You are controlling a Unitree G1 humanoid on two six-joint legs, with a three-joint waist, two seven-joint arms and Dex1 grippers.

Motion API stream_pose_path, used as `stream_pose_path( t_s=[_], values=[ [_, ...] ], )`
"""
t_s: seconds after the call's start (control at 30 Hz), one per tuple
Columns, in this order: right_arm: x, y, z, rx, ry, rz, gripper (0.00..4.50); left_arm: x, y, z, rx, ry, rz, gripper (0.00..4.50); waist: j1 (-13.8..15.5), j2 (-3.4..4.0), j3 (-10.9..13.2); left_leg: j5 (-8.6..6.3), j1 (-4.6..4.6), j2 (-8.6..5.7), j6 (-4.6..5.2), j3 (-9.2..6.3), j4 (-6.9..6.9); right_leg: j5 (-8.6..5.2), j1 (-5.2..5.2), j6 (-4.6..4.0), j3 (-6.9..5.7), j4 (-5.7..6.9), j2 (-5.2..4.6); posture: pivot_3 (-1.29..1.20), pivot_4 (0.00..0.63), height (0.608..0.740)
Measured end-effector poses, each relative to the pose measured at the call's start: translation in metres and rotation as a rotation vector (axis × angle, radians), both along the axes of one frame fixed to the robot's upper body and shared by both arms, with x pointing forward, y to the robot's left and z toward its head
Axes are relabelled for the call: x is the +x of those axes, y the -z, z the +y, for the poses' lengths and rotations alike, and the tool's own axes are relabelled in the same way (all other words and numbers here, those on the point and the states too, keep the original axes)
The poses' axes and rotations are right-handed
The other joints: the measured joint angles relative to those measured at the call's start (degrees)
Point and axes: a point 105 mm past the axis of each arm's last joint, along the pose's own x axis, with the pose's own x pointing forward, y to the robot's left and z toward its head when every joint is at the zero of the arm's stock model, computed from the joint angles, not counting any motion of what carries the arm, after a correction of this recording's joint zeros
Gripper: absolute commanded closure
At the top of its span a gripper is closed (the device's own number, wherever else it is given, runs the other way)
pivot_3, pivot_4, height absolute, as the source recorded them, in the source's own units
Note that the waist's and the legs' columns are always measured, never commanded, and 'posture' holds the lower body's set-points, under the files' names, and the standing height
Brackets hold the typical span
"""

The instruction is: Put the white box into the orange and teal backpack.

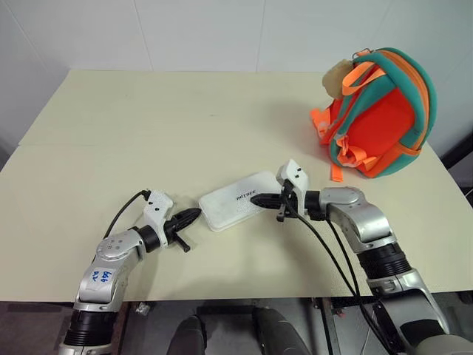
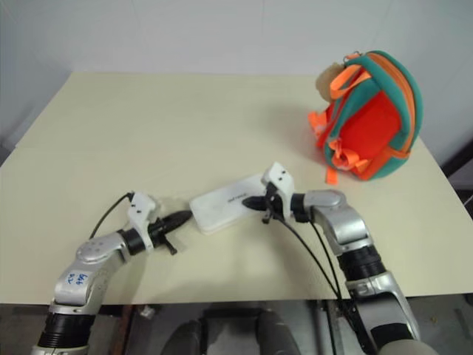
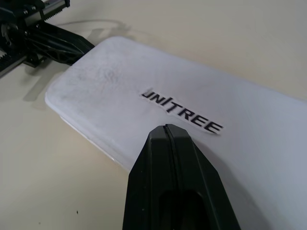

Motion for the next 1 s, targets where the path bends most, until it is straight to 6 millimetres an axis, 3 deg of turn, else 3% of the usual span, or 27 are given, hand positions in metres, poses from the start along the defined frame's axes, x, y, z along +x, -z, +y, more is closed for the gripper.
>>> stream_pose_path(
  t_s=[0.4,0.43,0.47,0.63,0.73,0.87,1.0],
  values=[
    [0.005,0.012,0.003,-0.033,-0.007,-0.036,4.5,0.0,0.0,0.001,0.004,0.001,-0.001,4.44,-0.1,-0.15,-0.1,0.0,0.39,0.0,0.0,0.02,0.0,0.02,0.36,-0.04,0.02,-0.06,0.0,0.0,0.15,0.74],
    [0.005,0.013,0.004,-0.046,-0.01,-0.047,4.5,0.0,0.0,0.001,0.004,0.001,-0.001,4.44,-0.1,-0.16,-0.1,0.0,0.6,0.0,0.0,0.04,-0.05,-0.04,0.56,-0.16,0.03,-0.15,0.01,0.0,0.15,0.74],
    [0.006,0.013,0.004,-0.049,-0.01,-0.058,4.5,0.0,-0.001,0.001,0.004,0.001,-0.001,4.44,-0.2,-0.16,-0.1,0.0,0.87,0.01,0.0,0.05,-0.15,-0.47,0.87,-0.95,0.05,-0.29,0.0,0.0,0.15,0.74],
    [0.009,0.009,0.0,-0.04,0.007,-0.066,4.5,-0.001,0.001,0.001,0.004,-0.002,0.005,4.44,-0.1,-0.18,-0.2,0.0,0.97,0.02,0.0,0.08,-0.22,-0.5,0.99,-0.99,0.12,-0.43,0.0,0.0,0.15,0.74],
    [0.017,0.002,-0.017,-0.035,0.059,-0.064,4.5,-0.004,0.002,0.003,-0.004,-0.001,0.01,4.44,0.0,-0.19,-0.1,0.0,0.86,0.01,0.0,0.07,-0.24,-0.49,0.9,-0.96,0.11,-0.42,-0.03,0.0,0.15,0.74],
    [0.035,-0.011,-0.066,-0.064,0.207,-0.064,4.5,-0.008,0.003,0.018,0.01,-0.035,0.022,4.44,0.0,-0.18,-0.1,-0.03,0.72,0.0,0.0,0.1,-0.44,-0.35,0.64,-0.66,0.09,-0.42,-0.07,0.0,0.15,0.74],
    [0.047,-0.021,-0.088,-0.087,0.275,-0.092,4.5,-0.012,-0.003,0.016,-0.007,-0.031,0.022,4.44,-0.2,-0.17,-0.1,-0.05,0.48,0.05,-0.04,0.2,-0.81,-0.19,0.15,-0.25,0.12,-0.31,-0.03,0.0,0.15,0.74]
  ],
)
